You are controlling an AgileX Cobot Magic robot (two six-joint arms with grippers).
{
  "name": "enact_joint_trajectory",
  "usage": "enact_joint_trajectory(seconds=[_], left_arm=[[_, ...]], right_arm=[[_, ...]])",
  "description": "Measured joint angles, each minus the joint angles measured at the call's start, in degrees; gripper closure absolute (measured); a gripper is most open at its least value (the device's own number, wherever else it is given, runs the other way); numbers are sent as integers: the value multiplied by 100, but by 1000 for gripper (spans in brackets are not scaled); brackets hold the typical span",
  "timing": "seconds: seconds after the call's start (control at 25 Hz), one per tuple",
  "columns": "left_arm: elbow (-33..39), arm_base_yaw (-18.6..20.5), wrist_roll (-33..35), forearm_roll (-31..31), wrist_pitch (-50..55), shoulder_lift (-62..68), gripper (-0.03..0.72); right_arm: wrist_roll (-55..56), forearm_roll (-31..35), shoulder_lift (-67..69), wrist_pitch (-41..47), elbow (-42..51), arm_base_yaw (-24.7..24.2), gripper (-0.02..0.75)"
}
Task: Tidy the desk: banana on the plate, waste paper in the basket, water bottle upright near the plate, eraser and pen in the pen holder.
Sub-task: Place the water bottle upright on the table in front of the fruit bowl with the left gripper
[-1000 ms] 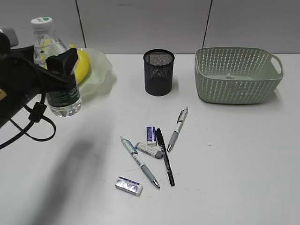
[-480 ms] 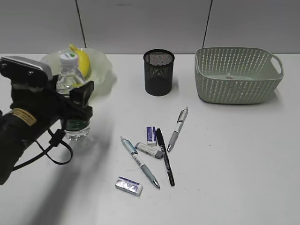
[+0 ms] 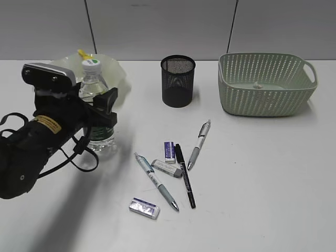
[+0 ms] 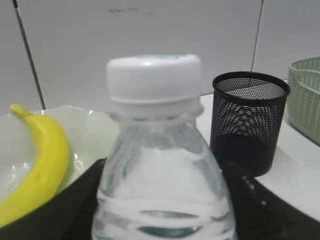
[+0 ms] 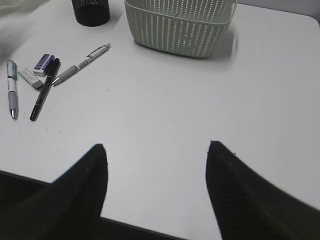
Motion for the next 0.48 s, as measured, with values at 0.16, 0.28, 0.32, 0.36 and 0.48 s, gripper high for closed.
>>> enact_joint_trajectory(seconds=[0.16,0.28,0.32,0.36,0.48], left_arm=[[0,85,-6,-14,-43,216,198],[-4,86,-6,17,-164,284,198],[-4,86,-6,15,-174,290,198],[-4,86,-6,15,-174,290,198],[20,86,-6,23,-209,290,198]], right_arm=[[0,0,0,0,0,0,246],[0,0,0,0,0,0,246],[0,0,0,0,0,0,246],[0,0,0,0,0,0,246],[0,0,0,0,0,0,246]])
